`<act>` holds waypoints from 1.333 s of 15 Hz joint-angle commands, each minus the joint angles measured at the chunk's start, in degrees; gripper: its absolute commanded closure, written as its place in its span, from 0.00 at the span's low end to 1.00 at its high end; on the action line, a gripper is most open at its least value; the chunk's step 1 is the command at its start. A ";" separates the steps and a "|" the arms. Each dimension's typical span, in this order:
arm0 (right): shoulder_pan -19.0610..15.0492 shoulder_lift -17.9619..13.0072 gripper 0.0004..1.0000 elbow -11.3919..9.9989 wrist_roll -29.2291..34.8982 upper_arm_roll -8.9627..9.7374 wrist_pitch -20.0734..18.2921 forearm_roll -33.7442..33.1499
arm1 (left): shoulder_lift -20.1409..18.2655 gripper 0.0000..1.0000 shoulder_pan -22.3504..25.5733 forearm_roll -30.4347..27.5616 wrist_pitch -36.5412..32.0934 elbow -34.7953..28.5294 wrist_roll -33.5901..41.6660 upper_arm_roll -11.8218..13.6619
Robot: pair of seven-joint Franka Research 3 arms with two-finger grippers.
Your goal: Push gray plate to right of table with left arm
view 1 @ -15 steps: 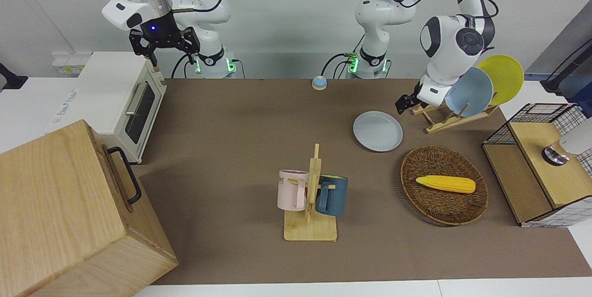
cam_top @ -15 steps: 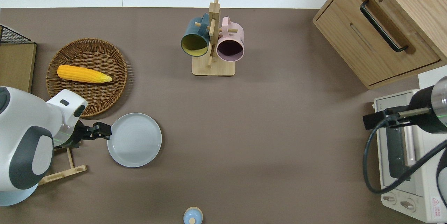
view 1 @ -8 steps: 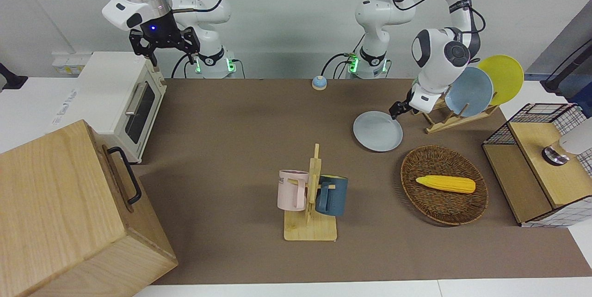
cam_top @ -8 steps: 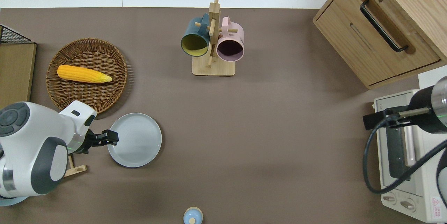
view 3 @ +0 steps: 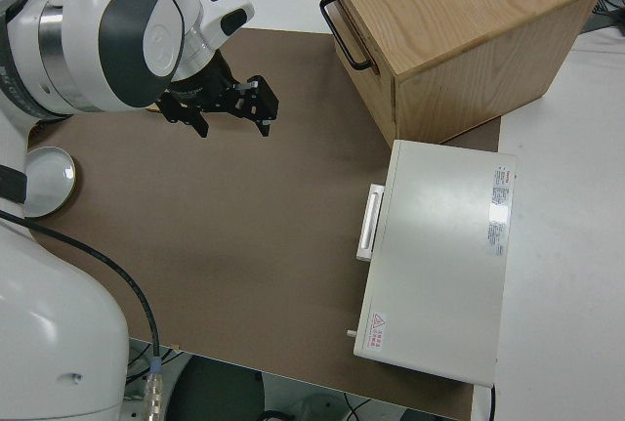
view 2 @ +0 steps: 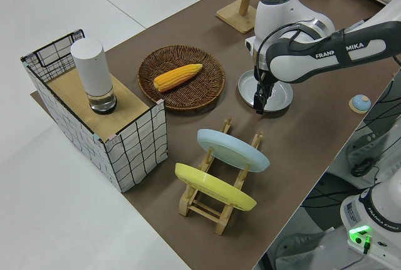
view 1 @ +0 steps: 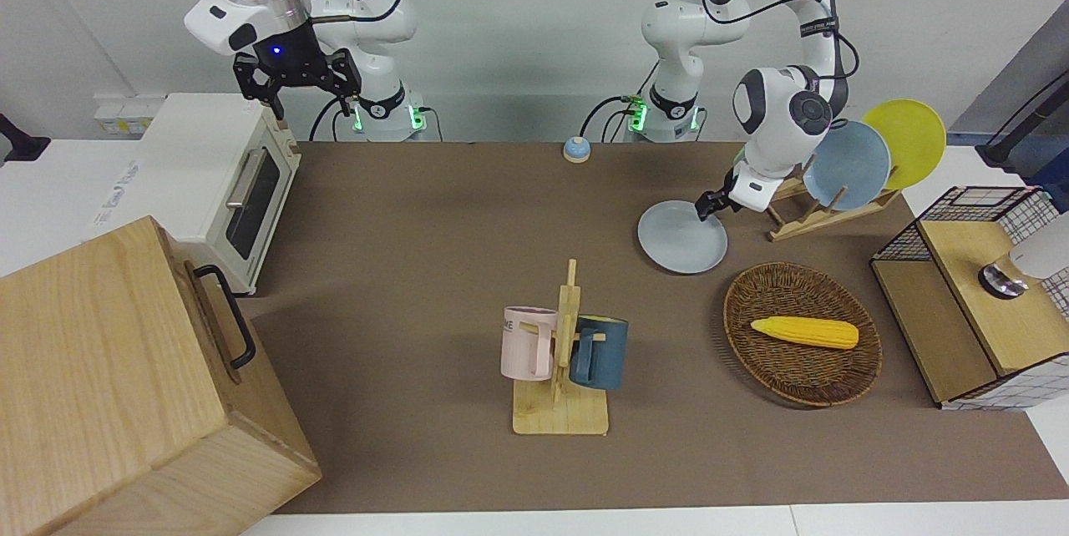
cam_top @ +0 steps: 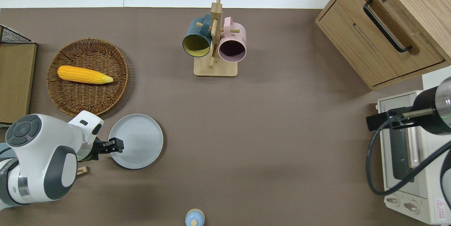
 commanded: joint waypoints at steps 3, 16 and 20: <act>-1.35 -0.54 0.00 0.03 -0.46 1.09 -0.82 -0.48 | 1.68 0.29 1.76 -1.63 2.72 -1.11 4.78 0.35; -1.35 -0.54 0.00 0.03 -0.46 1.09 -0.82 -0.48 | 4.15 1.00 1.14 -4.53 4.57 -0.59 6.20 -1.05; -1.35 -0.54 0.00 0.03 -0.46 1.09 -0.82 -0.48 | 4.58 1.00 1.14 -7.51 4.57 -0.15 6.21 -5.79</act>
